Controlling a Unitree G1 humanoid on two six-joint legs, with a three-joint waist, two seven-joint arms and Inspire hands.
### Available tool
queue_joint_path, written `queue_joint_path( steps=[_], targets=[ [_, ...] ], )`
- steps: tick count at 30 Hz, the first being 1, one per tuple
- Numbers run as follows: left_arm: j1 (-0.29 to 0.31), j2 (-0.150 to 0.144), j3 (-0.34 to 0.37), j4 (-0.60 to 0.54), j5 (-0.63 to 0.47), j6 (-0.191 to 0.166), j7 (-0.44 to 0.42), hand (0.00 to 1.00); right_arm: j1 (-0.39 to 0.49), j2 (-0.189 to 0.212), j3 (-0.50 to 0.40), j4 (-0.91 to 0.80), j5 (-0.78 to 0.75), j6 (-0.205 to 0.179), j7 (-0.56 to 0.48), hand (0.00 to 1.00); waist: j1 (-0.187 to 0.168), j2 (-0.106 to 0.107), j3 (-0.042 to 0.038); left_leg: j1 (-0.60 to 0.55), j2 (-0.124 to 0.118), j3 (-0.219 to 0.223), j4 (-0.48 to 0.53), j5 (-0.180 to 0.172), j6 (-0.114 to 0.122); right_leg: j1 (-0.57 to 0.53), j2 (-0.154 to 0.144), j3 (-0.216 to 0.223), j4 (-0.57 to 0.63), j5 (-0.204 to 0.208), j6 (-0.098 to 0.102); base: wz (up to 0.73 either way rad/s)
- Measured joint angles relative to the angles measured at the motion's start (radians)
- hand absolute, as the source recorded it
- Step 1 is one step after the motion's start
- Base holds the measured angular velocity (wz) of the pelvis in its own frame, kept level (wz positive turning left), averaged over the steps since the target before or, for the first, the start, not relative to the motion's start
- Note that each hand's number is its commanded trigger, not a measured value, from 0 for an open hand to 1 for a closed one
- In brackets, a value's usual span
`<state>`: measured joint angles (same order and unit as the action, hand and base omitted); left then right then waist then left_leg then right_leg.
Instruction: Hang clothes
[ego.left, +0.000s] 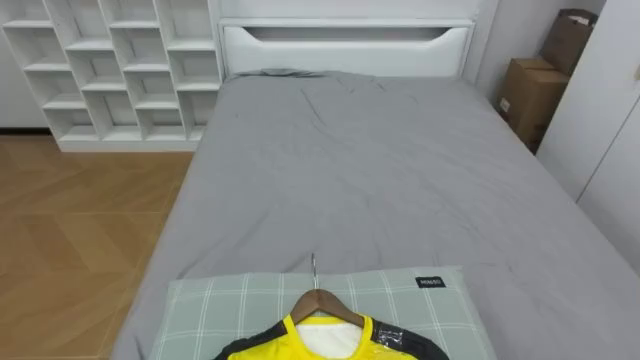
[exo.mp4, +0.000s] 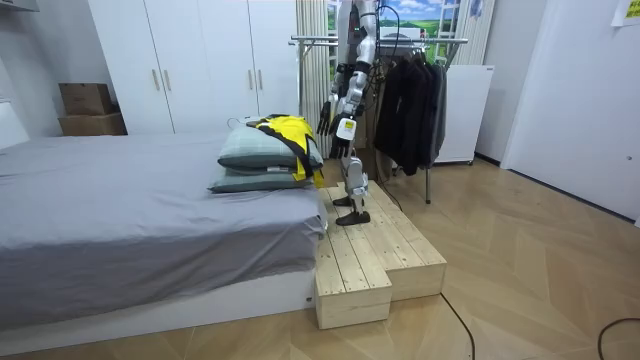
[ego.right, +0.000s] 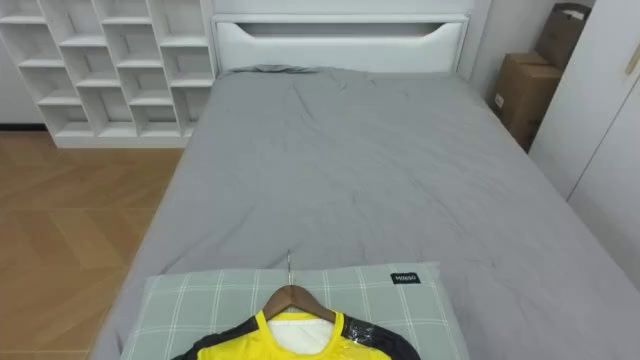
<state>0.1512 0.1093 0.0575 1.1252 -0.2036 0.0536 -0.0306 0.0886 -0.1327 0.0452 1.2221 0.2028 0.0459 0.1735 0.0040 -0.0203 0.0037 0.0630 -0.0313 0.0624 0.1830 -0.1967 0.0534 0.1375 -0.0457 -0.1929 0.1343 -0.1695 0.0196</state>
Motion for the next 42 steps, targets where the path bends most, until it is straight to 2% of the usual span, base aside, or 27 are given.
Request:
queue_joint_path(
  steps=[20,27,32,38,42],
  targets=[
    [0.007,0.000,-0.002,-0.001,0.000,-0.022,0.025,0.00,0.000,0.000,-0.001,0.009,0.036,-0.003,0.005,0.00,-0.004,-0.002,0.0001,0.002,-0.001,-0.001,0.003,0.000,0.000,0.003,0.000,0.000,-0.002,-0.002,-0.001,0.00],
    [0.013,-0.003,0.001,-0.002,0.001,-0.033,0.078,0.00,-0.008,0.001,0.000,0.022,0.035,-0.003,0.005,0.00,-0.003,-0.004,0.0003,0.002,-0.001,-0.002,0.002,-0.002,0.000,0.003,0.000,-0.001,-0.003,-0.004,-0.002,0.00],
    [0.024,-0.009,0.038,-0.005,0.023,-0.032,0.146,0.00,0.002,0.002,-0.001,0.023,0.059,-0.002,0.001,0.00,-0.002,-0.004,0.0000,0.005,-0.003,-0.009,0.004,-0.002,0.000,0.008,0.000,-0.001,-0.013,-0.004,-0.001,0.03],
    [0.072,-0.007,0.070,-0.071,0.117,-0.021,0.302,0.00,0.008,0.002,0.000,0.024,0.077,0.000,-0.023,0.00,0.000,0.003,-0.0022,0.009,-0.003,-0.012,0.006,-0.008,-0.001,0.022,0.001,-0.004,-0.016,-0.005,-0.001,0.02],
    [0.079,-0.006,0.133,-0.118,0.140,-0.018,0.424,0.00,0.011,0.002,-0.002,0.029,0.080,0.000,-0.033,0.00,0.000,0.005,-0.0023,0.022,-0.003,-0.016,0.000,-0.012,-0.002,0.035,0.003,-0.004,-0.017,-0.005,-0.001,0.00]
  ],
)
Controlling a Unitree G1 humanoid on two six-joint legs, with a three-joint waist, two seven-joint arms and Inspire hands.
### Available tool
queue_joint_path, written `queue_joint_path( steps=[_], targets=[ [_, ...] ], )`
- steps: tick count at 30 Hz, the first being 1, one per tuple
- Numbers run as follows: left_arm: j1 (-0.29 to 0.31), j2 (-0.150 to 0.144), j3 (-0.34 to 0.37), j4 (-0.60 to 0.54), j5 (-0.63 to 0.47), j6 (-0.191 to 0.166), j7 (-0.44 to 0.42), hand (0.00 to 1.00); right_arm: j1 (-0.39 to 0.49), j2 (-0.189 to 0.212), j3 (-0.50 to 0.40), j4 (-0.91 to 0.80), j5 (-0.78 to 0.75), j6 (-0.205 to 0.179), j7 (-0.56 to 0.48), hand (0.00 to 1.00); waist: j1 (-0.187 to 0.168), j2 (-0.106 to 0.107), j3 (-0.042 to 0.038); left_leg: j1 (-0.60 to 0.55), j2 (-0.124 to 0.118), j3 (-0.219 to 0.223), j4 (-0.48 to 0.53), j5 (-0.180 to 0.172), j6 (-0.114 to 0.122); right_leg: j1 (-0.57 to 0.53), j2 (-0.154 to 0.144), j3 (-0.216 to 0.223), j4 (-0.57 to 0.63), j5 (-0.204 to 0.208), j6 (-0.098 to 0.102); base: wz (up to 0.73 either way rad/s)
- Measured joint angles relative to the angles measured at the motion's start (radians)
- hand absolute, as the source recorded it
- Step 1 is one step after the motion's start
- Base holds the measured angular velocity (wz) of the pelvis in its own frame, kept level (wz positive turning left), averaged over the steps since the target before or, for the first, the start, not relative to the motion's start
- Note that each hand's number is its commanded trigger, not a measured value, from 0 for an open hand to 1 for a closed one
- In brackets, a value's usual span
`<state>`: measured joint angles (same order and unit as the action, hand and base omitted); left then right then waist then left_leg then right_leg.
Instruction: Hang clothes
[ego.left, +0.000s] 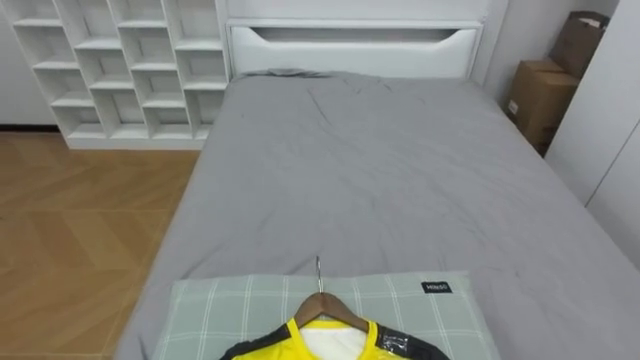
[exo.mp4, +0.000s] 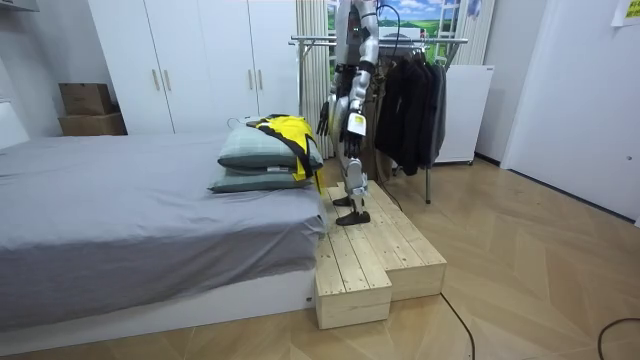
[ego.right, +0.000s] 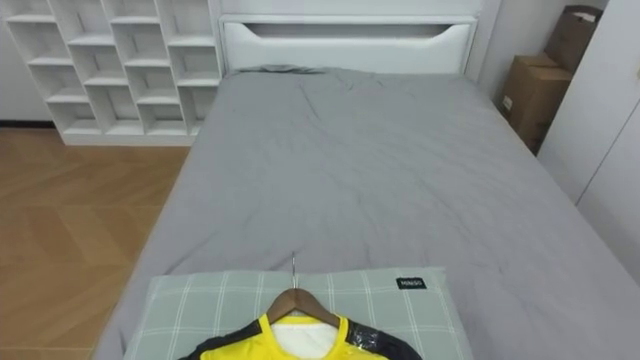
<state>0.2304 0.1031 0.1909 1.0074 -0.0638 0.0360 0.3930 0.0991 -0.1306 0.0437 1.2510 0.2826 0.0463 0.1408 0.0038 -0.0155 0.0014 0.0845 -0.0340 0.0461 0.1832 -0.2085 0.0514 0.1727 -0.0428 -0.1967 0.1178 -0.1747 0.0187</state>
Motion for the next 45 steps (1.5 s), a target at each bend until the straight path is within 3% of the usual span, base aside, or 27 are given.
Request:
queue_joint_path(
  steps=[9,13,16,23,30,38,45],
  targets=[
    [0.001,0.011,0.040,-0.038,0.038,-0.002,0.215,0.00,0.002,-0.003,-0.026,0.001,-0.004,0.010,-0.021,0.00,-0.001,0.013,-0.0019,0.003,0.002,-0.001,0.004,-0.003,-0.001,0.002,0.002,0.001,0.003,0.000,-0.001,0.00],
    [0.004,0.013,0.040,-0.097,0.082,-0.025,0.280,0.00,0.001,-0.016,-0.027,-0.003,-0.006,0.007,-0.028,0.00,-0.002,0.019,-0.0029,0.008,0.001,-0.004,0.004,-0.003,-0.001,0.008,0.002,-0.001,0.003,0.000,-0.001,0.00],
    [0.001,0.026,0.027,-0.131,0.177,-0.042,0.302,0.00,-0.001,-0.025,-0.028,-0.001,-0.020,0.007,-0.030,0.00,-0.010,0.020,-0.0027,0.015,0.001,-0.012,0.004,-0.003,-0.001,0.019,0.002,-0.003,0.002,0.000,-0.001,0.08],
    [-0.011,0.048,-0.021,-0.260,0.416,-0.041,0.348,0.00,0.000,-0.042,-0.029,-0.020,-0.045,-0.002,-0.033,0.00,-0.043,0.037,-0.0013,0.005,0.000,-0.024,0.021,-0.006,-0.004,0.015,0.003,-0.002,0.000,0.000,-0.001,0.04],
    [-0.070,0.055,-0.069,-0.285,0.626,-0.043,0.361,0.00,0.002,-0.065,-0.028,-0.033,-0.050,-0.005,-0.035,0.00,-0.057,0.055,-0.0038,-0.002,0.001,-0.018,0.022,-0.005,-0.004,0.002,0.004,0.004,0.000,0.000,-0.001,-0.02],
    [-0.073,0.059,-0.114,-0.413,0.776,-0.043,0.358,0.00,-0.002,-0.070,-0.028,-0.008,-0.086,-0.017,-0.027,0.00,-0.059,0.039,-0.0042,-0.003,0.002,-0.018,0.022,-0.005,-0.005,0.003,0.005,0.003,0.001,-0.001,-0.003,0.00],
    [-0.086,0.064,-0.124,-0.427,0.849,-0.042,0.358,0.00,-0.007,-0.075,-0.031,-0.005,-0.136,-0.024,-0.030,0.00,-0.102,0.034,-0.0020,-0.004,0.003,-0.015,0.020,-0.005,-0.005,0.003,0.005,0.005,0.002,-0.001,-0.003,0.00]
  ],
)
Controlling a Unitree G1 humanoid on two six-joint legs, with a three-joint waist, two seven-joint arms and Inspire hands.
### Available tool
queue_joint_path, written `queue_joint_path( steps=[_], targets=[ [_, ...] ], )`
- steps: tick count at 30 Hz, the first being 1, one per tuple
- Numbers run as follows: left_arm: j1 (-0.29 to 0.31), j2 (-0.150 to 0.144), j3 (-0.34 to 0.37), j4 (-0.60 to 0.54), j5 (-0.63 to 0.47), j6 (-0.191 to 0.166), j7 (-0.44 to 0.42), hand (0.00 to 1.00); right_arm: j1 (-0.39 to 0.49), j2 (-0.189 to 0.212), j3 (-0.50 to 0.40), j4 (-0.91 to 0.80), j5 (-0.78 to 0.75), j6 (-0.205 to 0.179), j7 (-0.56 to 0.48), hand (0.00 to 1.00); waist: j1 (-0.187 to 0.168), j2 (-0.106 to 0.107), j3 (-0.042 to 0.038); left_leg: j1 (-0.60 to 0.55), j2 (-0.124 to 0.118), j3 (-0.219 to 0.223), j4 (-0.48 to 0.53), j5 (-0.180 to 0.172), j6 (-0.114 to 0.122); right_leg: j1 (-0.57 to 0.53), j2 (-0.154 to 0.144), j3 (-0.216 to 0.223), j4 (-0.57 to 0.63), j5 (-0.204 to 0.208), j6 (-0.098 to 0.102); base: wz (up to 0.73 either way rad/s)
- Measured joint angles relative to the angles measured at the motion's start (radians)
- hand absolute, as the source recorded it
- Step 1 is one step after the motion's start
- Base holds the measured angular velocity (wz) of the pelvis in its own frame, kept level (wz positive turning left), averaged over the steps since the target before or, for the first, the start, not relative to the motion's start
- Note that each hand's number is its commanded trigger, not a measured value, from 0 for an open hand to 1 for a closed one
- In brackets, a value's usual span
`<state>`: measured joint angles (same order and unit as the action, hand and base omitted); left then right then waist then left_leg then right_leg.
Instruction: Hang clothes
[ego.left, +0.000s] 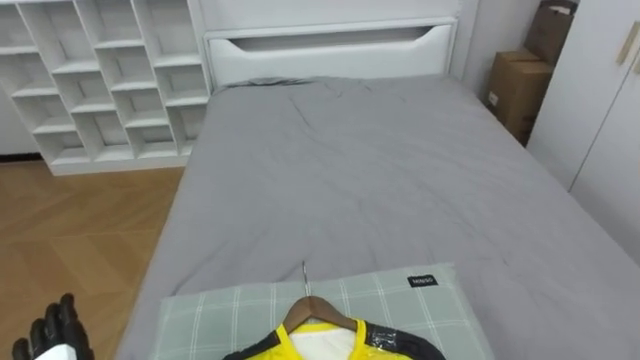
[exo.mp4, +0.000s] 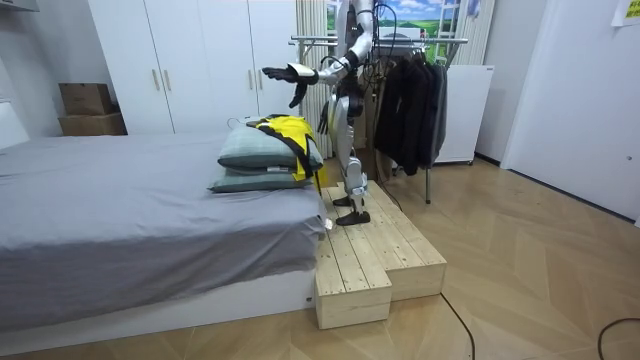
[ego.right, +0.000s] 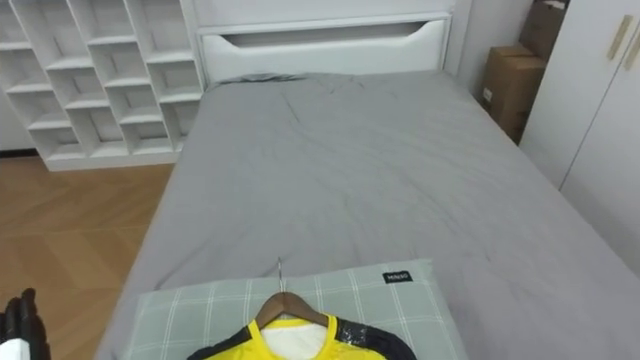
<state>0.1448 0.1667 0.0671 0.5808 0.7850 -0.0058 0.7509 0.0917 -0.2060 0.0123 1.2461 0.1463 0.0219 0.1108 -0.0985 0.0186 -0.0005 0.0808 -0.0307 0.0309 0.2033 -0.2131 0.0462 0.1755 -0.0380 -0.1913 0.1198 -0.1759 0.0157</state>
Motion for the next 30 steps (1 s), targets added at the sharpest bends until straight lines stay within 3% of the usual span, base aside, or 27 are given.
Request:
queue_joint_path(
  steps=[11,15,21,27,28,30],
  targets=[
    [-0.047,0.012,-0.027,-0.004,0.004,-0.001,0.000,0.00,0.011,-0.004,-0.005,0.004,0.000,0.001,-0.011,0.00,-0.016,0.001,0.0027,0.001,0.004,0.030,-0.009,0.000,0.000,-0.021,0.002,0.034,0.014,0.000,0.000,-0.08],
    [-0.080,0.014,-0.035,-0.003,0.004,0.001,-0.017,0.00,0.017,-0.010,-0.001,0.014,0.000,0.002,-0.014,0.00,-0.017,0.005,0.0001,-0.004,0.005,0.041,-0.018,0.000,0.001,-0.033,0.002,0.043,0.017,0.000,0.000,-0.08],
    [-0.114,0.014,-0.064,0.010,0.002,0.009,-0.036,0.00,0.025,-0.014,0.018,0.016,-0.041,0.033,-0.020,0.00,-0.036,0.009,-0.0016,-0.038,0.009,0.050,-0.008,0.001,0.001,-0.082,0.003,0.052,0.032,0.000,0.000,-0.04],
    [-0.250,0.021,-0.096,0.121,-0.008,0.002,-0.062,0.00,-0.013,-0.013,0.045,0.042,-0.058,0.033,-0.020,0.00,-0.040,0.005,0.0031,-0.107,0.014,0.055,0.021,0.001,0.001,-0.141,0.005,0.055,0.043,0.006,-0.008,-0.01],
    [-0.273,0.024,-0.103,0.138,-0.008,0.002,-0.068,0.00,-0.019,-0.012,0.045,0.049,-0.063,0.033,-0.020,0.00,-0.041,0.003,0.0115,-0.110,0.016,0.059,0.023,0.001,0.001,-0.150,0.006,0.059,0.052,0.006,-0.008,-0.07],
    [-0.293,0.025,-0.117,0.156,-0.009,0.002,-0.077,0.00,-0.034,-0.011,0.048,0.052,-0.063,0.035,-0.020,0.00,-0.039,0.003,0.0123,-0.123,0.018,0.068,0.024,0.001,0.001,-0.163,0.007,0.066,0.053,0.007,-0.010,-0.12]
  ],
)
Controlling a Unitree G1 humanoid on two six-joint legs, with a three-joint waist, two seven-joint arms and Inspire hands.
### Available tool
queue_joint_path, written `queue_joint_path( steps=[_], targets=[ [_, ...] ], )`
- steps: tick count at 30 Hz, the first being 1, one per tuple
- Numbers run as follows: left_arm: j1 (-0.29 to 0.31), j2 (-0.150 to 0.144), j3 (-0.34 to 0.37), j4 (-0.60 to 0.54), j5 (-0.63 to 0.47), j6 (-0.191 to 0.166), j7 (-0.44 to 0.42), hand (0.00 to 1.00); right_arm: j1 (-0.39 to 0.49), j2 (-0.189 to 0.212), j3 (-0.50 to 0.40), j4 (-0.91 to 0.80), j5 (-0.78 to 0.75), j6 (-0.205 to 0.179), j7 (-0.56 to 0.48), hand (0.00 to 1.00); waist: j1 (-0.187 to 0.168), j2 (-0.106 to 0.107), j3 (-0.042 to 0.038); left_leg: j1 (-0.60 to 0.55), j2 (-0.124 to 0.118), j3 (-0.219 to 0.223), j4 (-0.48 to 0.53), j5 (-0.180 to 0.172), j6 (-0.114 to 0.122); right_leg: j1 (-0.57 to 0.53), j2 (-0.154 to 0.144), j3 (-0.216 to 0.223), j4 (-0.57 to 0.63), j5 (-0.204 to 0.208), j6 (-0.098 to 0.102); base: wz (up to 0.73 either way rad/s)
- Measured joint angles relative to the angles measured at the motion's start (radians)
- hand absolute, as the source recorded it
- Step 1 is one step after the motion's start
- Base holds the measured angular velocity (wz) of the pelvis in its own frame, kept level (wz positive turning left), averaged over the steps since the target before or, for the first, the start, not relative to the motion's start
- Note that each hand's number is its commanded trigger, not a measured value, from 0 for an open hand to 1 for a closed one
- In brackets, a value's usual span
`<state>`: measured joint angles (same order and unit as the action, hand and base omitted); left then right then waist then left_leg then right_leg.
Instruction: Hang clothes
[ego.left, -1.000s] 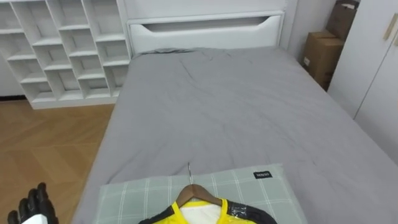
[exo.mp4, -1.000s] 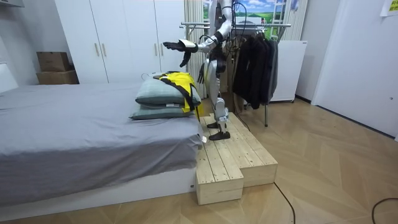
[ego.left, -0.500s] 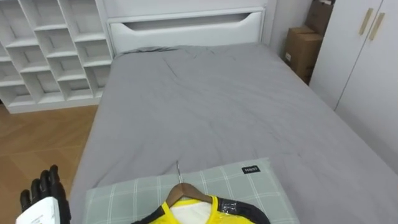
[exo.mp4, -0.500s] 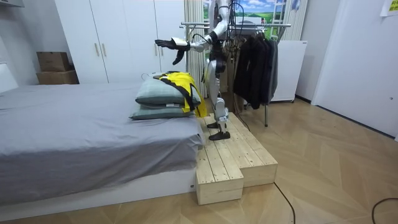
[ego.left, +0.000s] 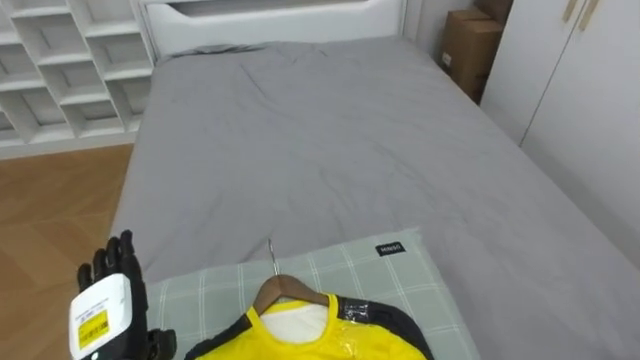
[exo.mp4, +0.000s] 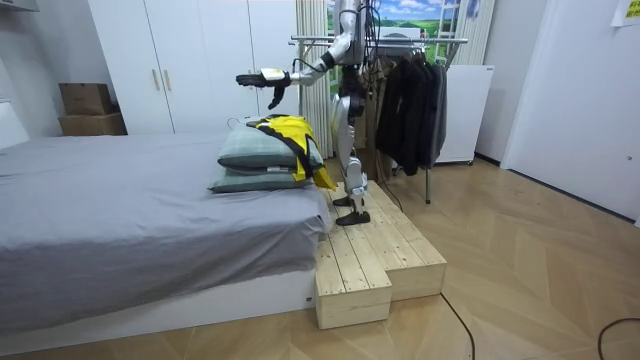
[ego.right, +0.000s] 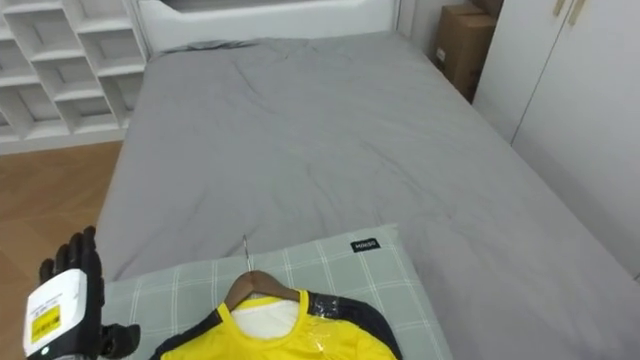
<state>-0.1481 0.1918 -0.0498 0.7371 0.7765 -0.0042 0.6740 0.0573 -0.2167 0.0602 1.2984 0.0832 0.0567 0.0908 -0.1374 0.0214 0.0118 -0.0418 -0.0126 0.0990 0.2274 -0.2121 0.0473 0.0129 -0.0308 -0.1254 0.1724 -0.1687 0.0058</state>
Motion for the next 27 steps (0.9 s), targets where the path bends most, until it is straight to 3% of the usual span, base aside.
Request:
queue_joint_path(
  steps=[7,11,19,22,27],
  targets=[
    [-0.096,0.000,-0.017,0.139,-0.001,-0.011,-0.030,0.00,-0.049,0.008,0.072,0.019,0.130,-0.008,-0.001,0.00,0.002,-0.012,0.0043,-0.055,0.006,0.014,0.014,0.001,0.000,-0.064,0.003,0.013,0.018,0.003,-0.004,-0.06],
    [-0.122,0.000,-0.029,0.158,-0.002,-0.032,-0.036,0.00,-0.056,0.008,0.088,0.020,0.146,-0.026,-0.004,0.00,-0.002,-0.016,0.0055,-0.106,0.007,0.013,0.033,0.003,0.002,-0.105,0.002,0.010,0.018,0.010,-0.004,0.00],
    [-0.221,0.018,-0.095,0.290,-0.162,-0.062,-0.077,0.00,-0.114,0.011,0.146,0.029,0.157,-0.045,-0.015,0.00,-0.025,-0.020,0.0081,-0.173,0.009,0.008,0.049,0.009,0.004,-0.166,0.001,-0.005,0.029,0.017,-0.006,0.03],
    [-0.262,0.024,-0.104,0.350,-0.218,-0.076,-0.081,0.00,-0.138,0.011,0.176,0.034,0.182,-0.049,-0.015,0.00,-0.024,-0.030,0.0158,-0.194,0.009,0.007,0.048,0.015,0.004,-0.189,0.000,-0.006,0.034,0.017,-0.007,0.00],
    [-0.272,0.031,-0.113,0.363,-0.221,-0.076,-0.082,0.00,-0.168,0.011,0.194,0.057,0.186,-0.049,-0.010,0.00,-0.025,-0.032,0.0202,-0.230,0.016,0.005,0.054,0.020,0.004,-0.219,0.000,-0.011,0.035,0.020,-0.010,0.04]
  ],
)
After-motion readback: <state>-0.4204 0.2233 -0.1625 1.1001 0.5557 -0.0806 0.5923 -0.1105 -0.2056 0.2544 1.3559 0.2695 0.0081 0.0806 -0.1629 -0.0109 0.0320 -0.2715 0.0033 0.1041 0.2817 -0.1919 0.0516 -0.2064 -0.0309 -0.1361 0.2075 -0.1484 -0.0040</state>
